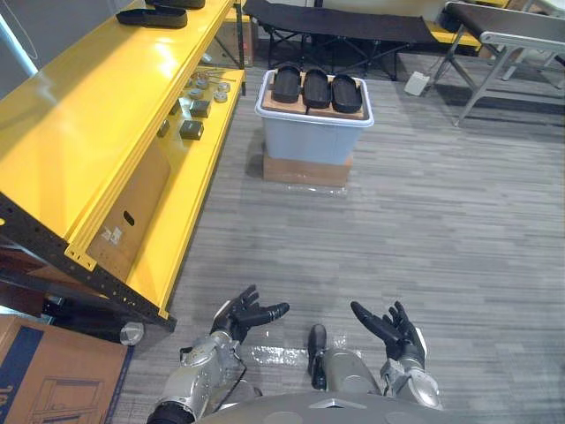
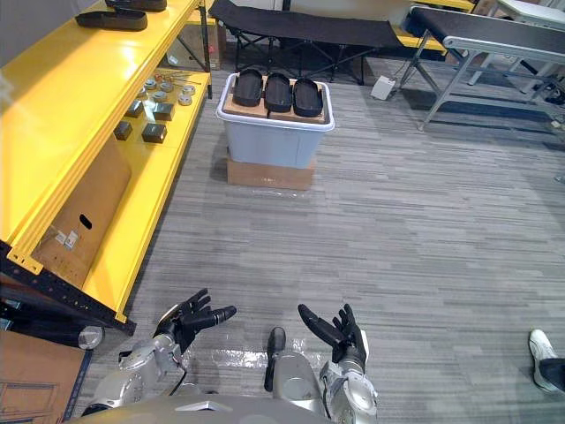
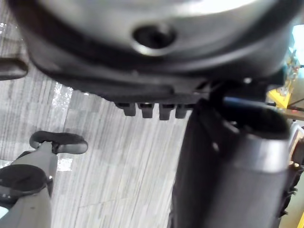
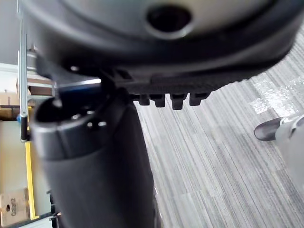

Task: Walk over and take three plastic housings, then place them on the shelf

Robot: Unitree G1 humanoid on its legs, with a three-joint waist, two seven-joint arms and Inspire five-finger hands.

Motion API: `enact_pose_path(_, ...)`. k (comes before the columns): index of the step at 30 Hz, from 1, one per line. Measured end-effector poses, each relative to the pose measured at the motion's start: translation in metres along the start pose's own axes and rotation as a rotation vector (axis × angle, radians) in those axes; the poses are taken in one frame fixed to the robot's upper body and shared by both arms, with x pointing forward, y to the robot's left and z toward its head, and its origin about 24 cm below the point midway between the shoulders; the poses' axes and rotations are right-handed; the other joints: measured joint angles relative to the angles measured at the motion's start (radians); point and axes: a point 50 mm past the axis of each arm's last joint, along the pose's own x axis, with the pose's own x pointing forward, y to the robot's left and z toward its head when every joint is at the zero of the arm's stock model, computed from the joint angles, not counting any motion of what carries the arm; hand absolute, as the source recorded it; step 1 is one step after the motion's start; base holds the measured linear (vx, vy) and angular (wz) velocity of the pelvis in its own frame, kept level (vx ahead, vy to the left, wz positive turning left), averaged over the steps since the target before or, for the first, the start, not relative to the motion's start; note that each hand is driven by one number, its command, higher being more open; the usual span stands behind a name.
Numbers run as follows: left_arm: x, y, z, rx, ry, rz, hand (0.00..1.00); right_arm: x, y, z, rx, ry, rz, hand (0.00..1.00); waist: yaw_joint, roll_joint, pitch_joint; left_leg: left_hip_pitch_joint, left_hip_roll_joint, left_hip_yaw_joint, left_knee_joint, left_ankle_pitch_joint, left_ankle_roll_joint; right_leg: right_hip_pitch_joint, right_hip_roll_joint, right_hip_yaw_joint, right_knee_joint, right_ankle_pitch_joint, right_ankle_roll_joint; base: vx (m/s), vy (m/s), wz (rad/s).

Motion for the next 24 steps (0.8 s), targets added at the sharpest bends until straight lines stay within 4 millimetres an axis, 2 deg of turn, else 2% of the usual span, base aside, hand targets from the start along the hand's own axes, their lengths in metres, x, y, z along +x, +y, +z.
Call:
enact_pose_path(1,-0.001,-0.001,-0.003,-0.003,0.007,-0.003,1.00,0.000,0.001,0.000,-0.005,-0.002,0.008,1.00,-0.001,0.008,-0.002,0.014,0.015,-0.002,0.011,-0.023,-0.017,0.007,0.009,-0.006,0.025,0.027,-0.033,0.27,-0.182,0.02)
enact_pose_path(2,-0.001,-0.001,-0.004,-0.008,0.011,-0.003,1.00,0.000,0.001,0.001,-0.008,-0.003,0.009,1.00,-0.002,0.020,-0.005,0.021,0.030,-0.004,0.015,-0.037,-0.029,0.007,0.017,-0.015,0.044,0.030,-0.038,0.38,-0.233,0.03)
enact_pose_path(4,-0.004,-0.006,-0.016,-0.075,0.034,-0.014,1.00,-0.001,-0.002,0.002,-0.042,-0.007,0.011,1.00,-0.002,0.079,-0.041,0.047,0.110,-0.007,0.035,-0.069,-0.096,0.012,0.082,-0.048,0.083,-0.003,-0.081,0.47,-0.240,0.06)
enact_pose_path(5,-0.004,-0.004,-0.016,-0.094,0.030,-0.009,1.00,0.000,-0.001,0.003,-0.051,-0.014,0.015,1.00,-0.003,0.087,-0.046,0.026,0.124,-0.018,0.096,-0.071,-0.103,0.014,0.093,-0.055,0.093,-0.024,-0.092,0.47,-0.235,0.00)
enact_pose_path(6,-0.003,-0.005,-0.016,-0.140,0.026,-0.003,1.00,0.002,0.003,0.007,-0.062,-0.026,0.027,1.00,0.000,0.081,-0.043,-0.055,0.166,-0.037,0.295,-0.039,-0.117,0.033,0.101,-0.057,0.107,-0.050,-0.108,0.47,-0.258,0.02)
enact_pose_path(7,-0.004,-0.007,-0.020,-0.181,0.028,-0.005,1.00,0.003,0.005,0.013,-0.091,-0.051,0.041,1.00,0.002,0.084,-0.034,-0.149,0.213,-0.054,0.533,0.029,-0.097,0.087,0.123,-0.053,0.083,-0.065,-0.120,0.47,-0.267,-0.04)
enact_pose_path(8,-0.005,-0.007,-0.021,-0.194,0.029,-0.004,1.00,0.003,0.005,0.016,-0.108,-0.060,0.045,1.00,0.002,0.088,-0.029,-0.183,0.234,-0.057,0.624,0.030,-0.090,0.122,0.137,-0.053,0.066,-0.070,-0.128,0.48,-0.219,-0.06)
enact_pose_path(9,-0.006,-0.006,-0.023,-0.219,0.029,0.006,1.00,0.005,0.005,0.020,-0.145,-0.072,0.059,1.00,0.009,0.089,-0.018,-0.244,0.244,-0.086,0.753,0.020,-0.075,0.202,0.155,-0.048,0.024,-0.083,-0.148,0.46,-0.157,-0.33)
enact_pose_path(10,-0.006,-0.005,-0.023,-0.227,0.025,0.009,1.00,0.007,0.005,0.025,-0.178,-0.083,0.072,1.00,0.036,0.069,-0.008,-0.289,0.208,-0.106,0.753,0.010,-0.069,0.258,0.158,-0.024,-0.007,-0.090,-0.158,0.45,-0.131,-0.50)
enact_pose_path(11,-0.006,-0.004,-0.022,-0.229,0.021,0.008,1.00,0.008,0.005,0.028,-0.192,-0.090,0.079,1.00,0.053,0.066,-0.007,-0.312,0.184,-0.110,0.718,0.008,-0.066,0.275,0.157,-0.006,-0.023,-0.091,-0.160,0.38,-0.083,-0.73)
enact_pose_path(12,-0.006,-0.004,-0.020,-0.232,0.010,0.001,1.00,0.012,0.006,0.036,-0.214,-0.112,0.093,1.00,0.075,0.065,-0.008,-0.359,0.136,-0.119,0.594,0.008,-0.062,0.310,0.155,0.025,-0.054,-0.091,-0.160,0.47,-0.016,-0.71)
enact_pose_path(13,-0.007,-0.004,-0.017,-0.240,-0.007,-0.002,1.00,0.016,0.011,0.044,-0.222,-0.135,0.109,1.00,0.081,0.063,0.000,-0.396,0.079,-0.147,0.423,0.023,-0.060,0.329,0.146,0.048,-0.072,-0.094,-0.163,0.46,0.016,-0.62)
enact_pose_path(14,-0.008,-0.004,-0.018,-0.246,-0.012,0.001,1.00,0.018,0.011,0.048,-0.229,-0.146,0.113,1.00,0.083,0.061,0.004,-0.412,0.052,-0.166,0.333,0.052,-0.066,0.337,0.141,0.058,-0.078,-0.095,-0.165,0.46,0.079,-0.52)
enact_pose_path(15,-0.010,-0.005,-0.014,-0.249,-0.039,-0.003,1.00,0.021,0.012,0.054,-0.237,-0.161,0.117,1.00,0.087,0.061,0.013,-0.434,0.005,-0.211,0.158,0.137,-0.089,0.359,0.135,0.080,-0.088,-0.107,-0.154,0.27,0.086,-0.44)
enact_pose_path(16,-0.011,-0.005,-0.013,-0.252,-0.047,-0.004,1.00,0.022,0.012,0.055,-0.240,-0.162,0.119,1.00,0.093,0.066,0.016,-0.431,-0.007,-0.237,0.072,0.180,-0.098,0.374,0.138,0.095,-0.096,-0.114,-0.143,0.34,0.139,-0.72)
enact_pose_path(17,-0.012,-0.007,-0.013,-0.257,-0.056,-0.010,1.00,0.024,0.010,0.056,-0.247,-0.159,0.112,1.00,0.110,0.084,0.024,-0.427,-0.004,-0.262,-0.033,0.267,-0.113,0.400,0.153,0.132,-0.096,-0.142,-0.111,0.34,0.181,-0.81)
enact_pose_path(18,-0.012,-0.008,-0.015,-0.269,-0.055,-0.006,1.00,0.025,0.007,0.053,-0.257,-0.141,0.105,1.00,0.119,0.108,0.022,-0.418,0.020,-0.272,-0.030,0.323,-0.096,0.435,0.170,0.160,-0.070,-0.191,-0.095,0.34,0.204,-0.78)
enact_pose_path(19,-0.014,-0.007,-0.018,-0.273,-0.053,-0.002,1.00,0.024,0.006,0.051,-0.262,-0.131,0.104,1.00,0.120,0.116,0.017,-0.415,0.025,-0.271,-0.010,0.368,-0.050,0.442,0.175,0.173,-0.044,-0.224,-0.089,0.37,0.245,-0.55)
enact_pose_path(20,-0.014,-0.006,-0.017,-0.270,-0.064,-0.001,1.00,0.024,0.010,0.046,-0.254,-0.114,0.114,1.00,0.116,0.098,0.010,-0.409,0.003,-0.250,0.037,0.399,0.040,0.447,0.150,0.189,0.017,-0.292,-0.077,0.39,0.237,-0.24)
enact_pose_path(21,-0.015,-0.001,-0.012,-0.242,-0.081,0.004,1.00,0.023,0.014,0.041,-0.249,-0.101,0.126,1.00,0.110,0.035,0.006,-0.406,-0.049,-0.224,0.052,0.357,0.048,0.440,0.091,0.187,0.055,-0.344,-0.065,0.40,0.210,-0.12)
enact_pose_path(22,-0.015,0.001,-0.010,-0.225,-0.089,0.004,1.00,0.023,0.016,0.039,-0.250,-0.095,0.132,1.00,0.112,0.009,0.000,-0.404,-0.073,-0.214,0.052,0.342,0.058,0.437,0.065,0.185,0.068,-0.360,-0.058,0.50,0.151,-0.05)
enact_pose_path(23,-0.011,0.000,-0.004,-0.212,-0.097,0.000,1.00,0.025,0.020,0.039,-0.244,-0.087,0.142,1.00,0.116,-0.011,-0.008,-0.397,-0.100,-0.199,0.048,0.316,0.078,0.385,0.040,0.173,0.199,-0.360,-0.036,0.50,0.129,-0.07)
enact_pose_path(24,-0.010,0.000,-0.002,-0.208,-0.100,-0.002,1.00,0.027,0.025,0.038,-0.231,-0.080,0.148,1.00,0.110,-0.007,-0.007,-0.377,-0.102,-0.199,0.034,0.311,0.082,0.331,0.030,0.145,0.325,-0.330,0.003,0.50,0.131,-0.07)
